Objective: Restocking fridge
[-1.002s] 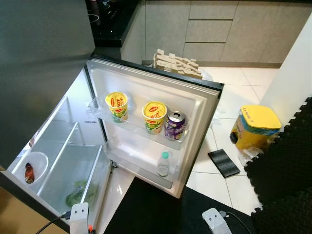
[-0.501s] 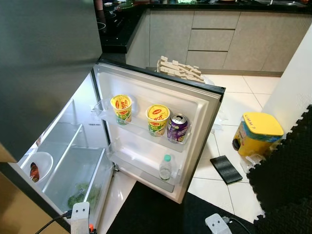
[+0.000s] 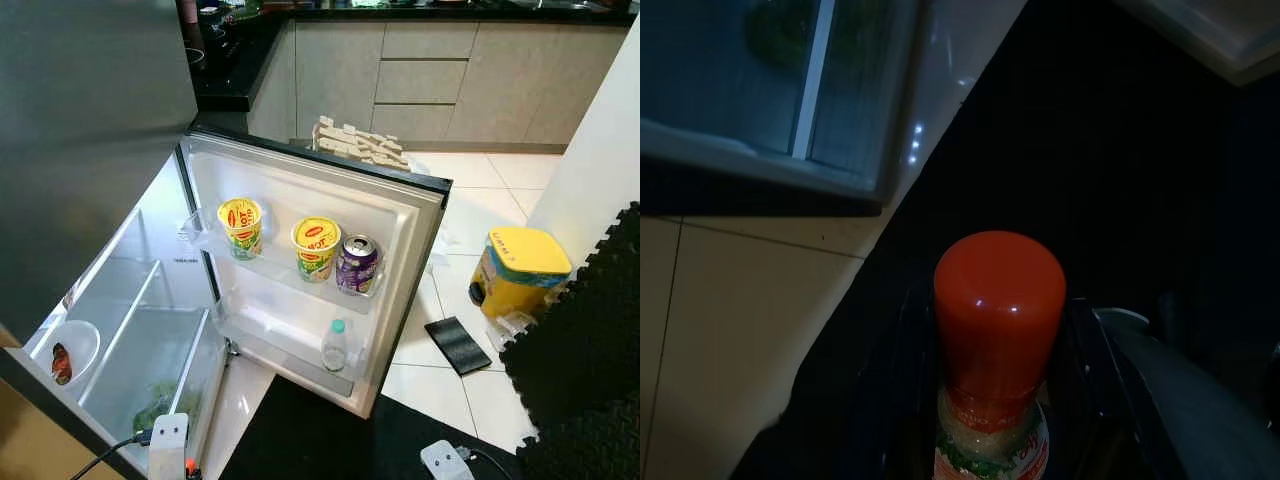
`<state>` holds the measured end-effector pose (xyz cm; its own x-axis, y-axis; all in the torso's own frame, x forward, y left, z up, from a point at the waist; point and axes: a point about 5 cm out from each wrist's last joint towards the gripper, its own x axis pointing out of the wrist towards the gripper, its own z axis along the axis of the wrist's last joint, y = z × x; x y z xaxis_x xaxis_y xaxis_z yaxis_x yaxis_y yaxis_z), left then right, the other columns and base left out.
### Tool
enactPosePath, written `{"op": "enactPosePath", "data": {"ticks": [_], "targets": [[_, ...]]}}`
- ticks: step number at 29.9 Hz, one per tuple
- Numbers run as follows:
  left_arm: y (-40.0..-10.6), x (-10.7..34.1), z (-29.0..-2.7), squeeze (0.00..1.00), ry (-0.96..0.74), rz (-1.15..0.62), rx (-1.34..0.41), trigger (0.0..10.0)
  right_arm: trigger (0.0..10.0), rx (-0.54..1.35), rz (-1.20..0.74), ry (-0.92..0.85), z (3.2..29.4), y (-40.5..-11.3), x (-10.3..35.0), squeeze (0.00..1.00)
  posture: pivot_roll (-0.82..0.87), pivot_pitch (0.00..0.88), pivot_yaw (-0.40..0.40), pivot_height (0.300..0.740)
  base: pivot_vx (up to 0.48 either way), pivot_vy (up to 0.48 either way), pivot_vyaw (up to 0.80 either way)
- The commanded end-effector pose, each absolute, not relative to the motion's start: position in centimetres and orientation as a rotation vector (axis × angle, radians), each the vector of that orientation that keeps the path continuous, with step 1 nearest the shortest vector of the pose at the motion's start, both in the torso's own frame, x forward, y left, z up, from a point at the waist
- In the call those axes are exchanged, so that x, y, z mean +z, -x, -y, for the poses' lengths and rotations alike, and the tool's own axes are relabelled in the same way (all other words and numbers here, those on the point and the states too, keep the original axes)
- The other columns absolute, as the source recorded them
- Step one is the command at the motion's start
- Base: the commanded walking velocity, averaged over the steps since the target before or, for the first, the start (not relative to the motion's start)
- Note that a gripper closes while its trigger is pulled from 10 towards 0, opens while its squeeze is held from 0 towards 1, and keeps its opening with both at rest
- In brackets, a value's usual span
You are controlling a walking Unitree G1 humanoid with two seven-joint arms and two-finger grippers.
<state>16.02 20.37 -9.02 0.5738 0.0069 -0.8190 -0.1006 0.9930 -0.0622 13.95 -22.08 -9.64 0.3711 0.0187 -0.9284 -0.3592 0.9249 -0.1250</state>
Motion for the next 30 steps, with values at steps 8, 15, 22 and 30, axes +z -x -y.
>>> {"op": "enactPosePath", "data": {"ticks": [8,15,22,30], "targets": [[-15.8,-9.1,-20.1,0.0,0.104,-0.962,0.049,10.0,10.0,0.238,-1.172,0.309,21.9,-13.9,-9.7,0.0,-0.05,0.0,-0.006,0.74,0.337,0.0,0.0],[-15.9,-9.1,-20.1,0.0,0.134,-0.952,0.064,10.0,10.0,0.226,-1.174,0.309,21.9,-13.9,-9.7,0.0,-0.05,0.0,-0.006,0.74,0.281,0.0,0.0],[-15.9,-9.1,-20.0,0.0,0.136,-0.946,0.05,10.0,10.0,0.2,-1.156,0.296,22.0,-14.1,-9.6,0.0,-0.04,0.0,-0.007,0.74,0.0,0.0,0.0],[-15.8,-9.1,-19.6,0.0,0.14,-0.946,0.028,10.0,10.0,0.207,-0.978,0.121,21.2,-17.2,-8.2,0.0,-0.05,0.0,-0.007,0.74,0.0,0.0,0.0]]}}
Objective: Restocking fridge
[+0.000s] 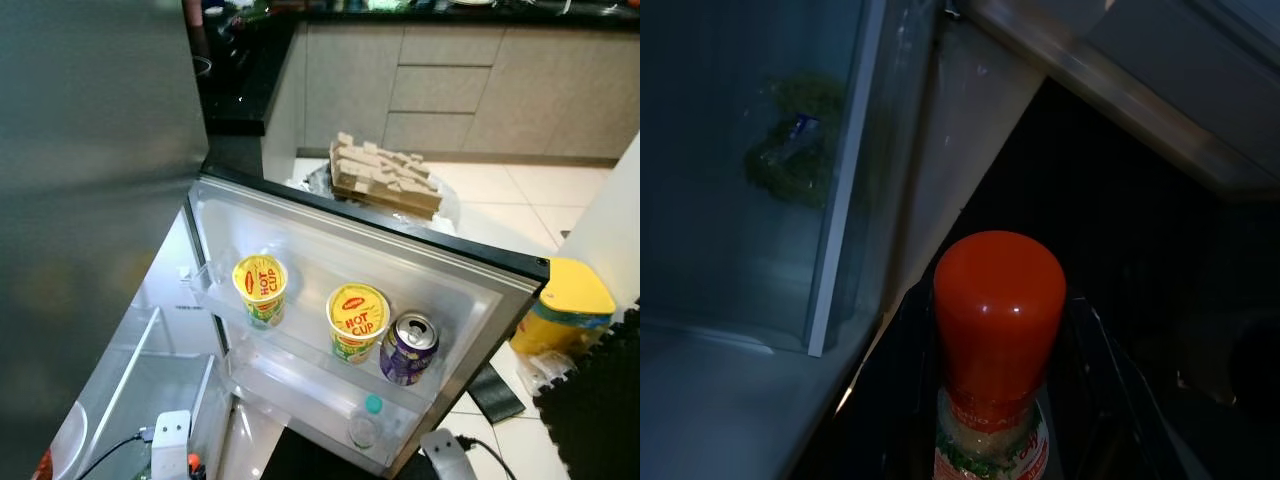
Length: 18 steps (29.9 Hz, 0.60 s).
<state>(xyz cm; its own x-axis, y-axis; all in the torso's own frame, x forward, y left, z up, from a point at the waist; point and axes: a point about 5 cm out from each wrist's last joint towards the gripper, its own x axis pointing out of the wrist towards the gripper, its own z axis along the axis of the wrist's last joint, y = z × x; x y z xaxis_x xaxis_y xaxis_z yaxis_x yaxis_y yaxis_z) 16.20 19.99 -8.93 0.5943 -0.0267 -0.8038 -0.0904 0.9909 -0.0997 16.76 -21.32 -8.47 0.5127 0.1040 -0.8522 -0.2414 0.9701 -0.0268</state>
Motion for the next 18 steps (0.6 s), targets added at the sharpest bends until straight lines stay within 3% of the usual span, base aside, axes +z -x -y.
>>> {"op": "enactPosePath", "data": {"ticks": [1,11,18], "targets": [[-15.8,-9.2,-19.6,0.0,0.14,-0.947,0.025,10.0,10.0,0.218,-0.953,0.083,21.0,-17.7,-8.0,0.0,-0.05,0.0,-0.007,0.74,0.0,0.0,0.0],[-15.8,-9.2,-19.4,0.0,0.141,-0.947,0.005,10.0,10.0,0.355,-0.849,-0.12,19.7,-19.4,-6.8,0.0,-0.05,0.0,-0.011,0.74,0.0,0.0,0.0],[-15.8,-9.2,-19.1,0.0,0.141,-0.948,-0.012,10.0,10.0,0.569,-0.791,-0.242,18.1,-20.4,-5.7,0.0,-0.06,0.0,-0.008,0.74,0.0,0.0,0.0]]}}
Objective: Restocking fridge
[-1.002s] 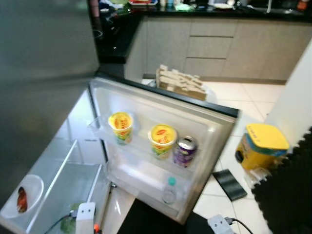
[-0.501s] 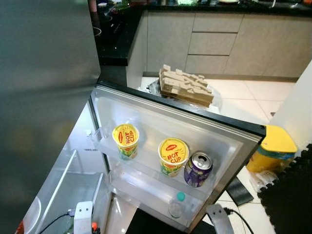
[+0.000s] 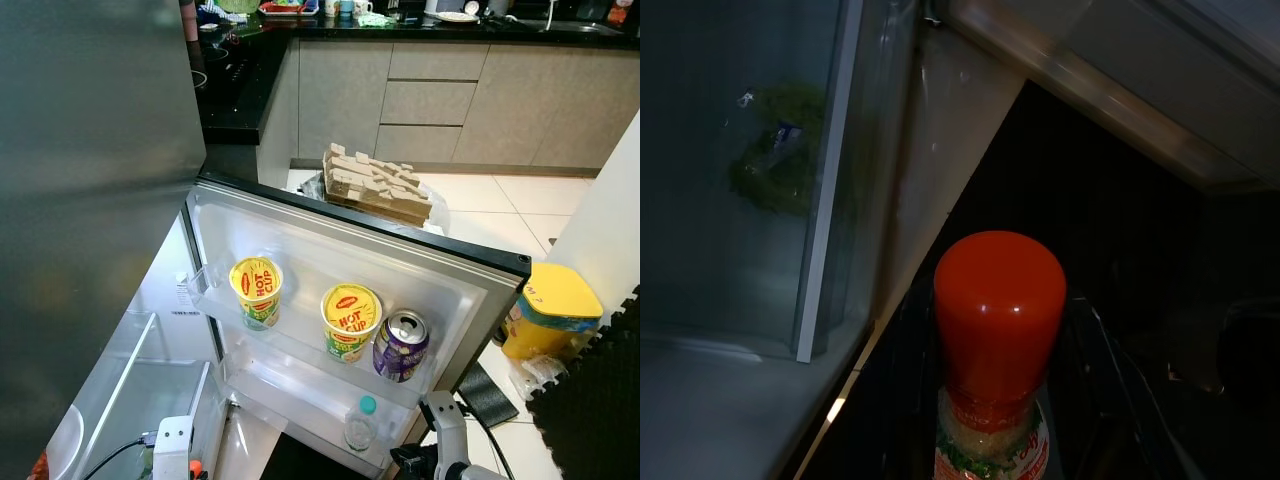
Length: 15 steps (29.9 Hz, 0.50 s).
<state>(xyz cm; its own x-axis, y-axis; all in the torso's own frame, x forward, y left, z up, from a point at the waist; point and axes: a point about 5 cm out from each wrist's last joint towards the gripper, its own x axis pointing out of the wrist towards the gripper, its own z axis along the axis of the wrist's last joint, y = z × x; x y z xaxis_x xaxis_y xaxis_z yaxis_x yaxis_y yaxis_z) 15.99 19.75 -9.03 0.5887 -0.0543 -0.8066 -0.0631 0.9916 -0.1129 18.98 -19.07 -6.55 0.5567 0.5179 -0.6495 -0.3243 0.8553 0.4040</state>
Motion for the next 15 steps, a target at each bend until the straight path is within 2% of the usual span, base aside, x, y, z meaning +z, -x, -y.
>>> {"op": "enactPosePath", "data": {"ticks": [1,6,7,10,15], "targets": [[-15.8,-9.2,-19.1,0.0,0.142,-0.946,-0.014,10.0,10.0,0.573,-0.78,-0.229,18.3,-20.7,-5.5,0.0,-0.06,0.0,-0.01,0.74,0.0,0.0,0.0],[-15.8,-9.2,-19.0,0.0,0.144,-0.945,-0.016,10.0,10.0,0.508,-0.755,-0.176,19.2,-21.4,-5.1,0.0,-0.06,0.0,-0.01,0.74,0.0,0.0,0.0],[-15.6,-9.3,-19.0,0.0,0.145,-0.949,-0.018,10.0,10.0,0.443,-0.75,-0.135,20.1,-21.6,-5.0,0.0,-0.06,0.0,-0.01,0.74,0.0,0.0,0.0],[-15.5,-9.3,-19.0,0.0,0.145,-0.951,-0.018,10.0,10.0,0.439,-0.762,-0.123,20.3,-21.4,-5.2,0.0,-0.06,0.0,-0.01,0.74,0.0,0.0,0.0],[-15.5,-9.3,-19.0,0.0,0.144,-0.953,-0.02,10.0,10.0,0.524,-0.89,0.005,19.9,-19.6,-6.4,0.0,-0.06,0.0,-0.009,0.74,0.0,0.0,0.0]]}}
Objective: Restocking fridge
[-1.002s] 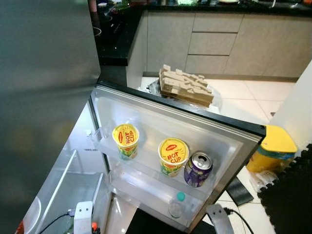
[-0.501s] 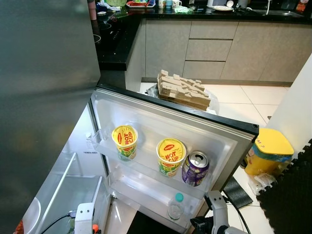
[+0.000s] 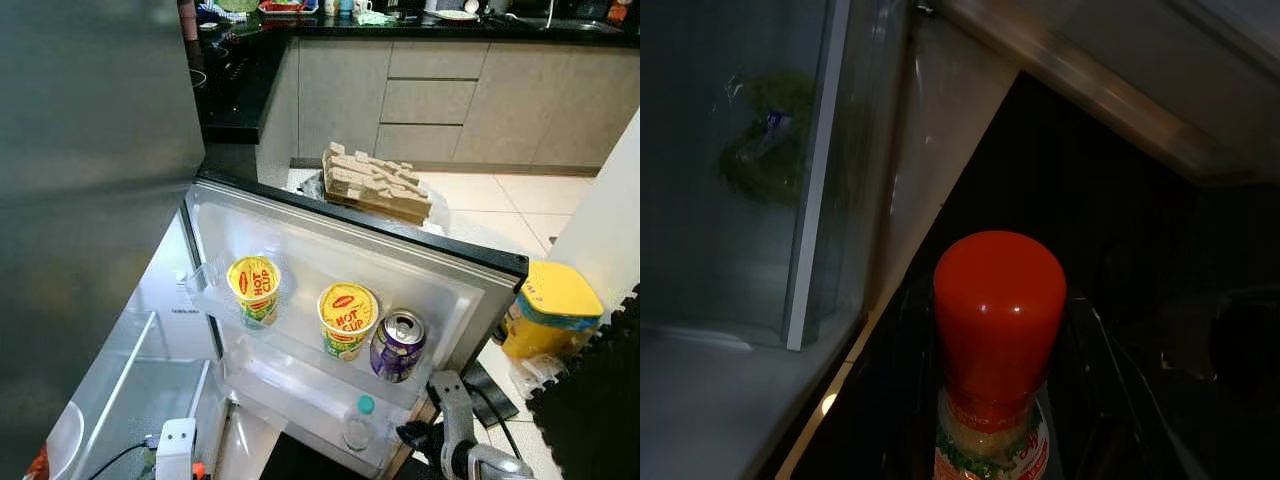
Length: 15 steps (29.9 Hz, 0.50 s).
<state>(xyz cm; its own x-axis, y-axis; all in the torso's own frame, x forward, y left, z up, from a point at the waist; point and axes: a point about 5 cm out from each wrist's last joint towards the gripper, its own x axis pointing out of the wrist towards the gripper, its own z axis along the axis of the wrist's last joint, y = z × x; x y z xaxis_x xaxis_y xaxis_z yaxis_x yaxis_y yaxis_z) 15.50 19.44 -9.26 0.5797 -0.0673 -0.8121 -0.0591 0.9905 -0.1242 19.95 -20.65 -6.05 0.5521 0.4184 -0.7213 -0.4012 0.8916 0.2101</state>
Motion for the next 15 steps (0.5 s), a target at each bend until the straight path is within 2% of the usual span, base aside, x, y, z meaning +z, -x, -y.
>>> {"op": "enactPosePath", "data": {"ticks": [1,6,11,15], "targets": [[-15.5,-9.3,-19.0,0.0,0.144,-0.952,-0.02,10.0,10.0,0.543,-0.927,0.039,19.9,-19.0,-6.8,0.0,-0.06,0.0,-0.009,0.74,0.0,0.0,0.0],[-15.7,-9.3,-19.0,0.0,0.145,-0.948,-0.021,10.0,10.0,0.533,-0.959,0.057,19.9,-18.4,-7.2,0.0,-0.06,0.0,-0.009,0.74,0.0,0.0,0.0],[-15.6,-9.3,-19.0,0.0,0.142,-0.949,-0.021,10.0,10.0,0.492,-0.853,-0.017,19.9,-19.7,-6.3,0.0,-0.06,0.0,-0.004,0.74,0.0,0.0,0.0],[-15.5,-9.3,-19.1,0.0,0.138,-0.953,-0.023,10.0,10.0,0.583,-0.797,-0.052,19.1,-20.5,-5.6,0.0,-0.06,0.0,-0.002,0.74,0.0,0.0,0.0]]}}
